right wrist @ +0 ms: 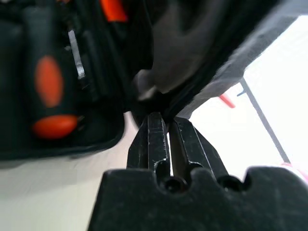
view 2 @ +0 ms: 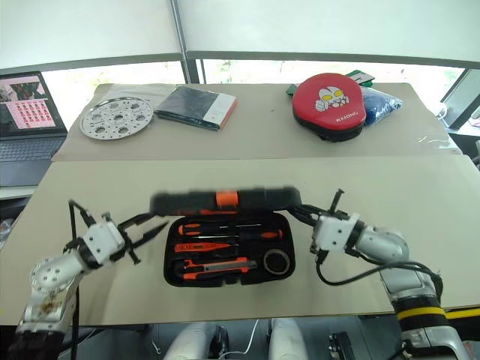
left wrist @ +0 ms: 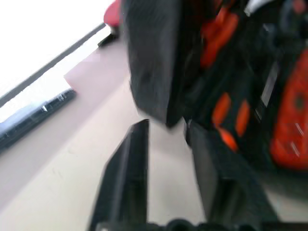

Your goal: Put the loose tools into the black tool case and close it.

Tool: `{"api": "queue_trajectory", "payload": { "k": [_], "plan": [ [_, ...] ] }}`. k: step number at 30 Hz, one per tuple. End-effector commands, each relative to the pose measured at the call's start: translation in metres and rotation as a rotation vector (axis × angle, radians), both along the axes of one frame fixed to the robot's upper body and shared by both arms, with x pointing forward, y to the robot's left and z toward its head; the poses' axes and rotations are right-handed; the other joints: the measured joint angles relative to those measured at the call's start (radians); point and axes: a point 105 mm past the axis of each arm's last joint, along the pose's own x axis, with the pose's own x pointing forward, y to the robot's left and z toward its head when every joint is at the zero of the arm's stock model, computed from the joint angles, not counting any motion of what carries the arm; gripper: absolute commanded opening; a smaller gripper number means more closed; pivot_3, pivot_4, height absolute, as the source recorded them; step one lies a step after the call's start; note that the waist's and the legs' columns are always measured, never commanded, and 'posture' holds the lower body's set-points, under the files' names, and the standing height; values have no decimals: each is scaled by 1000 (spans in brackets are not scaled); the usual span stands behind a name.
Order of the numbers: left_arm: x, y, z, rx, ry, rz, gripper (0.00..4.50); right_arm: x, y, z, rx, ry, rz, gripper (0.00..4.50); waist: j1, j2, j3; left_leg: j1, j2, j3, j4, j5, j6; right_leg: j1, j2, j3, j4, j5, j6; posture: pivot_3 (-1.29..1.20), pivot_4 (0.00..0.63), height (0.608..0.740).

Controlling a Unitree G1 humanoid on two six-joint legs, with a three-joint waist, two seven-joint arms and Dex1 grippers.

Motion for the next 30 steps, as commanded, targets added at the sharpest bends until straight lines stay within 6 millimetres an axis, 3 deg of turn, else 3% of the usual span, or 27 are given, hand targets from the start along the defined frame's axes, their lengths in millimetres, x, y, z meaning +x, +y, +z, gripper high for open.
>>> {"api": "queue_trajectory", "payload": {
  "k": [1,5,7,9,11,12,17,20,24,30],
  "plan": [
    [-1,9,6,-10,7,20,3155,-7,-13,-9,-40,17,-12,1773,5,-1,1,2,0,-1,0,-1,1,1,-1,0,0,0,0,0,150,740],
    [6,26,5,-136,164,112,4494,-7,-28,2,19,52,-68,3133,0,-1,0,4,0,0,0,-1,2,1,-2,4,2,1,-1,0,150,740],
    [14,30,11,-193,211,134,4494,-11,-40,8,97,163,-113,3133,-1,-1,1,4,1,0,0,-1,2,1,-2,4,3,1,-2,0,150,740],
    [23,28,19,-213,234,131,4037,-20,-48,14,179,281,-139,2732,3,-1,0,4,2,0,0,-1,2,2,-2,3,3,1,-2,0,150,740],
    [37,22,29,-207,234,113,3316,-40,-50,13,164,418,-96,2052,17,-1,1,4,2,-1,0,-2,3,2,-3,2,3,1,-2,0,150,740],
    [42,19,31,-209,255,107,3092,-48,-48,13,148,459,-76,1827,21,-1,1,3,2,-2,1,-2,4,2,-3,1,2,1,-2,0,150,740],
    [53,4,35,-151,327,30,1150,-74,-27,7,89,577,-11,50,11,-1,0,3,2,-2,1,-3,5,3,-3,2,1,2,-1,0,150,740],
    [55,-5,40,-153,334,-12,28,-85,-15,2,86,625,12,0,8,-2,0,3,2,-1,1,-4,5,2,-2,4,1,2,-1,0,150,740],
    [54,-15,39,-143,385,-54,28,-106,4,-13,58,724,40,0,15,-2,1,3,2,-1,1,-3,4,1,-1,3,1,2,-1,0,150,740],
    [51,-19,19,-45,464,-45,28,-112,19,-36,-3,799,-2,0,17,-3,1,0,1,-1,4,-4,5,0,-2,3,0,2,0,0,150,740]
  ]
}}
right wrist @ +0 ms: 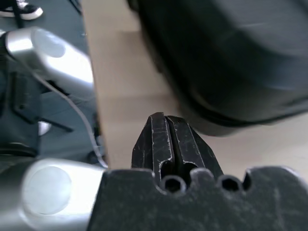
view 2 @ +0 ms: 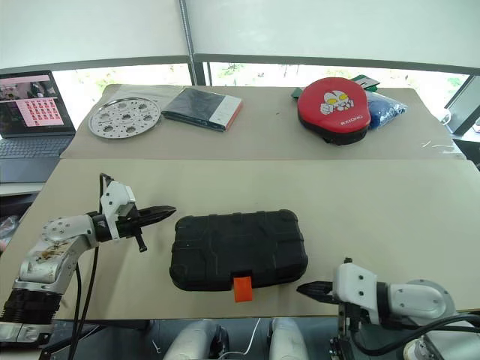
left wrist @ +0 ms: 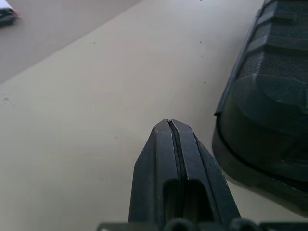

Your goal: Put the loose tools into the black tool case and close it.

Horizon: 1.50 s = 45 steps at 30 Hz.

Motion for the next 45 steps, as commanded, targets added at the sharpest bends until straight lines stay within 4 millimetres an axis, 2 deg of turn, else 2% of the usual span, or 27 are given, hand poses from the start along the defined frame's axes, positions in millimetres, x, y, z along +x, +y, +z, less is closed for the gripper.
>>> {"api": "queue_trajectory", "payload": {
  "k": [1,2,5,10,16,21,24,25,27,29,31,35,38,40,42,45],
  "plan": [
    [-1,0,-4,87,12,-15,28,4,10,-7,-33,-15,-14,0,0,-1,0,0,0,0,0,0,0,0,0,0,0,0,0,0,150,740],
    [-3,1,-8,102,29,-15,28,8,13,-7,-29,-28,-23,0,-1,-1,0,-1,0,0,0,0,0,-1,1,0,0,0,0,0,150,740],
    [-11,-5,-19,86,100,-31,28,36,19,-4,-21,-109,-85,0,-10,-3,1,0,1,0,0,1,-1,-1,2,0,0,0,-1,0,150,740],
    [-20,-9,-25,61,147,-22,28,73,21,2,-17,-197,-169,0,-9,-4,2,-1,1,0,0,1,-2,-2,2,1,1,0,-1,0,150,740],
    [-25,-10,-18,-24,143,40,28,116,20,16,6,-293,-235,0,-8,-4,2,-2,0,0,1,1,-1,-3,1,0,1,0,-1,0,150,740],
    [-30,-13,-2,-110,129,51,28,132,13,19,0,-328,-256,0,-5,-4,2,-4,0,0,1,1,-2,-5,1,-1,1,0,-1,0,150,740],
    [-23,-1,16,-106,75,57,28,133,5,22,-2,-326,-256,0,-5,-4,2,-7,-1,-1,2,1,-1,-7,1,-1,2,0,-1,0,150,740],
    [-18,1,32,-161,59,52,28,129,2,24,10,-316,-248,0,-4,-4,2,-7,-1,-1,2,1,-2,-7,1,-1,2,0,-1,0,150,740],
    [-14,-12,66,-238,49,-64,28,113,-5,26,34,-268,-230,0,8,-5,3,-8,-1,-1,3,1,-2,-7,1,-2,2,0,-1,0,150,740],
    [-15,-35,76,-244,91,-177,28,97,-9,24,41,-218,-212,0,12,-5,3,-12,-1,-4,5,2,-1,-8,1,-7,2,0,0,0,150,740],
    [-15,-55,75,-220,124,-257,28,87,-12,22,40,-185,-201,0,10,-3,3,-9,-2,-4,6,2,-1,-4,1,-6,1,0,1,0,150,740],
    [-8,-97,60,-118,162,-356,28,71,-12,25,83,-133,-200,0,-5,-4,3,-6,-3,-3,6,1,0,1,2,-3,0,0,4,0,150,740],
    [-2,-118,50,-93,190,-381,28,67,-10,31,110,-127,-203,0,-8,-5,4,-6,-2,-2,6,1,0,0,4,-1,0,0,4,0,150,740],
    [3,-138,29,-24,215,-386,28,58,-4,38,132,-119,-183,0,-5,-5,4,-6,-2,-3,6,1,-1,0,5,-1,0,0,4,0,150,740],
    [4,-144,12,51,221,-380,28,53,3,42,146,-111,-167,0,-3,-5,3,-5,-2,-3,6,1,-1,0,5,-1,0,0,4,0,150,740],
    [3,-148,3,61,246,-369,28,51,14,44,159,-103,-155,0,-1,-4,3,-4,-2,-3,6,1,0,2,4,0,0,0,4,0,150,740]
  ]
}}
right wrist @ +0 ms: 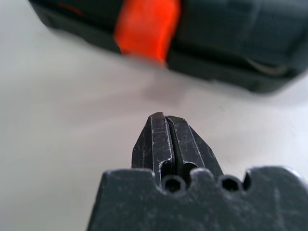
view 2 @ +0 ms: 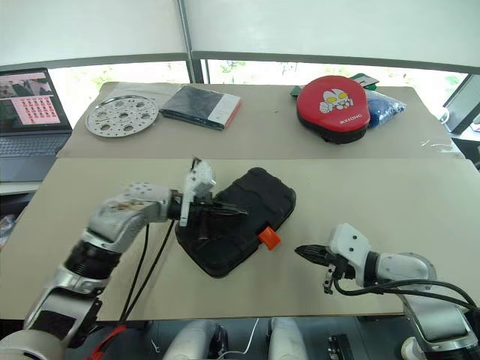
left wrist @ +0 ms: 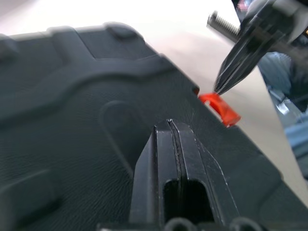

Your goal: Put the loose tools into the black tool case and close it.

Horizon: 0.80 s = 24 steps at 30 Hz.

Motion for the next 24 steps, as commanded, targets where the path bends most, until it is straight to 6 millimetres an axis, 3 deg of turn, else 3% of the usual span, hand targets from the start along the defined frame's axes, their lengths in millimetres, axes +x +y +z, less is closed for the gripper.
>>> {"api": "queue_trajectory", "payload": {
  "k": [1,8,24],
  "plan": [
    [-2,-4,-28,61,73,30,28,-1,13,13,20,-33,23,0,0,0,0,1,0,0,0,0,0,1,0,0,0,0,0,0,150,740],
    [-10,0,-51,141,94,42,28,9,21,2,-2,-40,15,0,3,1,-6,2,0,0,1,-2,3,2,-1,1,0,0,0,0,150,740],
    [-10,7,-55,156,92,65,28,24,35,2,22,-51,37,0,-1,2,-15,3,0,0,1,-2,3,2,-1,1,1,0,0,0,150,740]
  ]
}}
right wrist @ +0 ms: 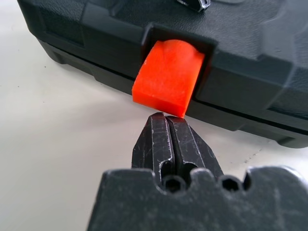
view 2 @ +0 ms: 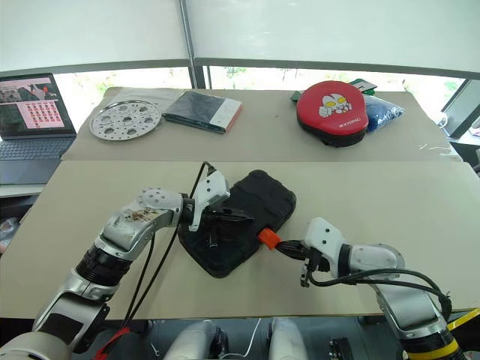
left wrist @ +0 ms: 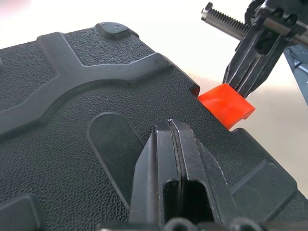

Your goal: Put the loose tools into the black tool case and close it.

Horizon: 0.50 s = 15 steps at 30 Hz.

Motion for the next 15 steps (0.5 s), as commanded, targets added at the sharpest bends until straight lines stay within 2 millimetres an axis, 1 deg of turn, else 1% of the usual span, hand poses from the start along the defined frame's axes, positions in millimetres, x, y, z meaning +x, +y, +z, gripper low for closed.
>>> {"api": "queue_trajectory", "payload": {
  "k": [1,3,5,9,12,15],
  "plan": [
    [-4,11,-41,114,114,44,28,1,3,13,21,-38,12,0,0,0,0,0,0,0,0,0,0,0,0,0,0,0,0,0,150,740],
    [-3,11,-41,114,111,48,28,-10,-4,16,18,-7,30,0,0,0,0,0,0,0,0,0,0,0,0,0,0,0,0,0,150,740],
    [-2,12,-41,115,109,51,28,-16,-9,27,43,-18,37,0,3,0,-1,0,0,0,0,0,1,0,0,0,0,0,0,0,150,740],
    [-2,12,-43,116,111,49,28,-25,-9,48,96,-6,66,0,2,0,-4,1,0,0,0,-2,3,1,-1,0,0,0,0,0,150,740],
    [-3,11,-45,117,113,42,28,-22,-5,52,101,-4,68,0,2,-4,-8,2,0,0,-2,-5,9,1,-2,0,0,0,0,0,150,740],
    [-3,9,-44,117,112,37,28,-10,-2,44,69,-25,45,0,2,-4,-8,3,0,0,-2,-5,9,1,-3,1,0,0,-1,0,150,740]
  ]
}}
